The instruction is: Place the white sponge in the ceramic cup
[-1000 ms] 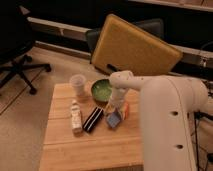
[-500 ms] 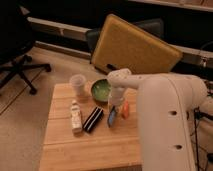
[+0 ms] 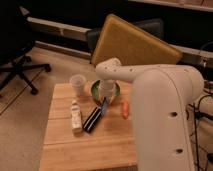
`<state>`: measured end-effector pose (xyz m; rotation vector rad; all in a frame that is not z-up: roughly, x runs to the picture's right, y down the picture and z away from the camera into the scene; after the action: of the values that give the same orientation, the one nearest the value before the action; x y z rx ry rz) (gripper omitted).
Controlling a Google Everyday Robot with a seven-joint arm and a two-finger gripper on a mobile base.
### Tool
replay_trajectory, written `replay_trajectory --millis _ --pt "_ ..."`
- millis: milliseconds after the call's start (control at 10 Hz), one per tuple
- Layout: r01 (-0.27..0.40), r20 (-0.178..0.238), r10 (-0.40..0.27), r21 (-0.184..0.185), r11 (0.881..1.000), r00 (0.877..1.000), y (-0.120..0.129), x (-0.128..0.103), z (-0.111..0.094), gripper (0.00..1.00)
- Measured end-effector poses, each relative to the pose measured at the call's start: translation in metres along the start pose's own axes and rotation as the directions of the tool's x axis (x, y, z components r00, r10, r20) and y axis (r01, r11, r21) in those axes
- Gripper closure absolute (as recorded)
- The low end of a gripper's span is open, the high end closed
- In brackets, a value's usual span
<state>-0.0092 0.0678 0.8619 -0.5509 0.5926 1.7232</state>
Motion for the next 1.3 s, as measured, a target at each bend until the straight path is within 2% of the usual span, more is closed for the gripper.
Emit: replay_trajectory --millis 100,300,500,600,1200,1300 --pt "0.061 0.047 -0.061 0.01 0.998 0.997 0.01 -0.009 -0.009 1.0" --pt "0.147 0.117 -0.148 0.022 0.989 0.982 0.022 -0.028 -0.018 1.0" --pt "0.216 0.189 -0.219 0.035 0.976 0.957 0.039 -0.051 -0.034 1.0" --pt "0.251 0.223 -0.251 0.029 0.968 0.942 0.058 -0.062 -0.047 1.0" --pt "0.252 0.227 -0.253 0.034 0.967 0.94 0.057 -0.064 -0.049 1.0" --pt "0.261 0.253 -0.265 0.05 0.964 0.931 0.057 -0.072 -0.055 1.0"
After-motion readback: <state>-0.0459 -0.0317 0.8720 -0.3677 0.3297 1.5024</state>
